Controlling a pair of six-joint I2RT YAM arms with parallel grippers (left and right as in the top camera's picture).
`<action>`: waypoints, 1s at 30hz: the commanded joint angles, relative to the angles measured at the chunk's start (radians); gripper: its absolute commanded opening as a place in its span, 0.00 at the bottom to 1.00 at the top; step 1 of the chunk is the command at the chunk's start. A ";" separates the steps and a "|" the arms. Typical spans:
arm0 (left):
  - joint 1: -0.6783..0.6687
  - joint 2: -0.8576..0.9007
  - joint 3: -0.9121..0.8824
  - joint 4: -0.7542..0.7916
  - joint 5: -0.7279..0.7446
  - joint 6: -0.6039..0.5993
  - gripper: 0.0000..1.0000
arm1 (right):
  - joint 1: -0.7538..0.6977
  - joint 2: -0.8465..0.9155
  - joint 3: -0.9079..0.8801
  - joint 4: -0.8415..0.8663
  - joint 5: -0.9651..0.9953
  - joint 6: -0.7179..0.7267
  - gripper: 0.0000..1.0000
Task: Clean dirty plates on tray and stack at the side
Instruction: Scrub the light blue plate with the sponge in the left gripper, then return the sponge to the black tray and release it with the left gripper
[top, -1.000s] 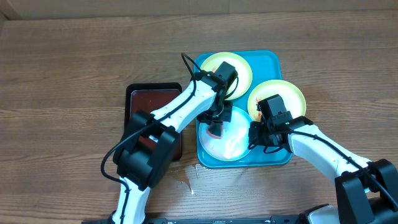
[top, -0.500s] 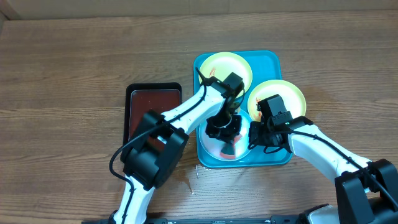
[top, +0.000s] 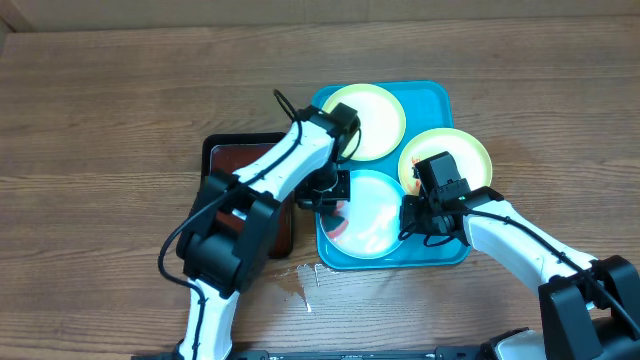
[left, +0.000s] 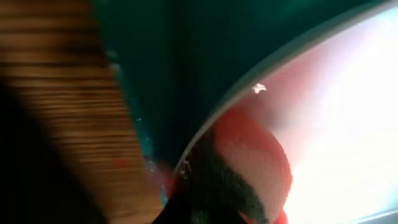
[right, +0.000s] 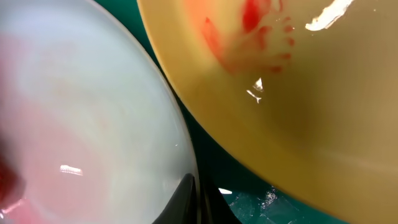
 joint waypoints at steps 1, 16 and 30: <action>0.018 -0.170 0.015 -0.006 -0.064 -0.027 0.04 | -0.002 0.002 -0.005 -0.006 0.023 -0.002 0.04; 0.265 -0.510 -0.043 -0.145 -0.317 -0.005 0.04 | -0.002 0.002 -0.005 -0.007 0.023 -0.002 0.04; 0.441 -0.504 -0.536 0.267 -0.172 0.061 0.31 | -0.002 0.002 0.066 -0.127 0.022 -0.002 0.04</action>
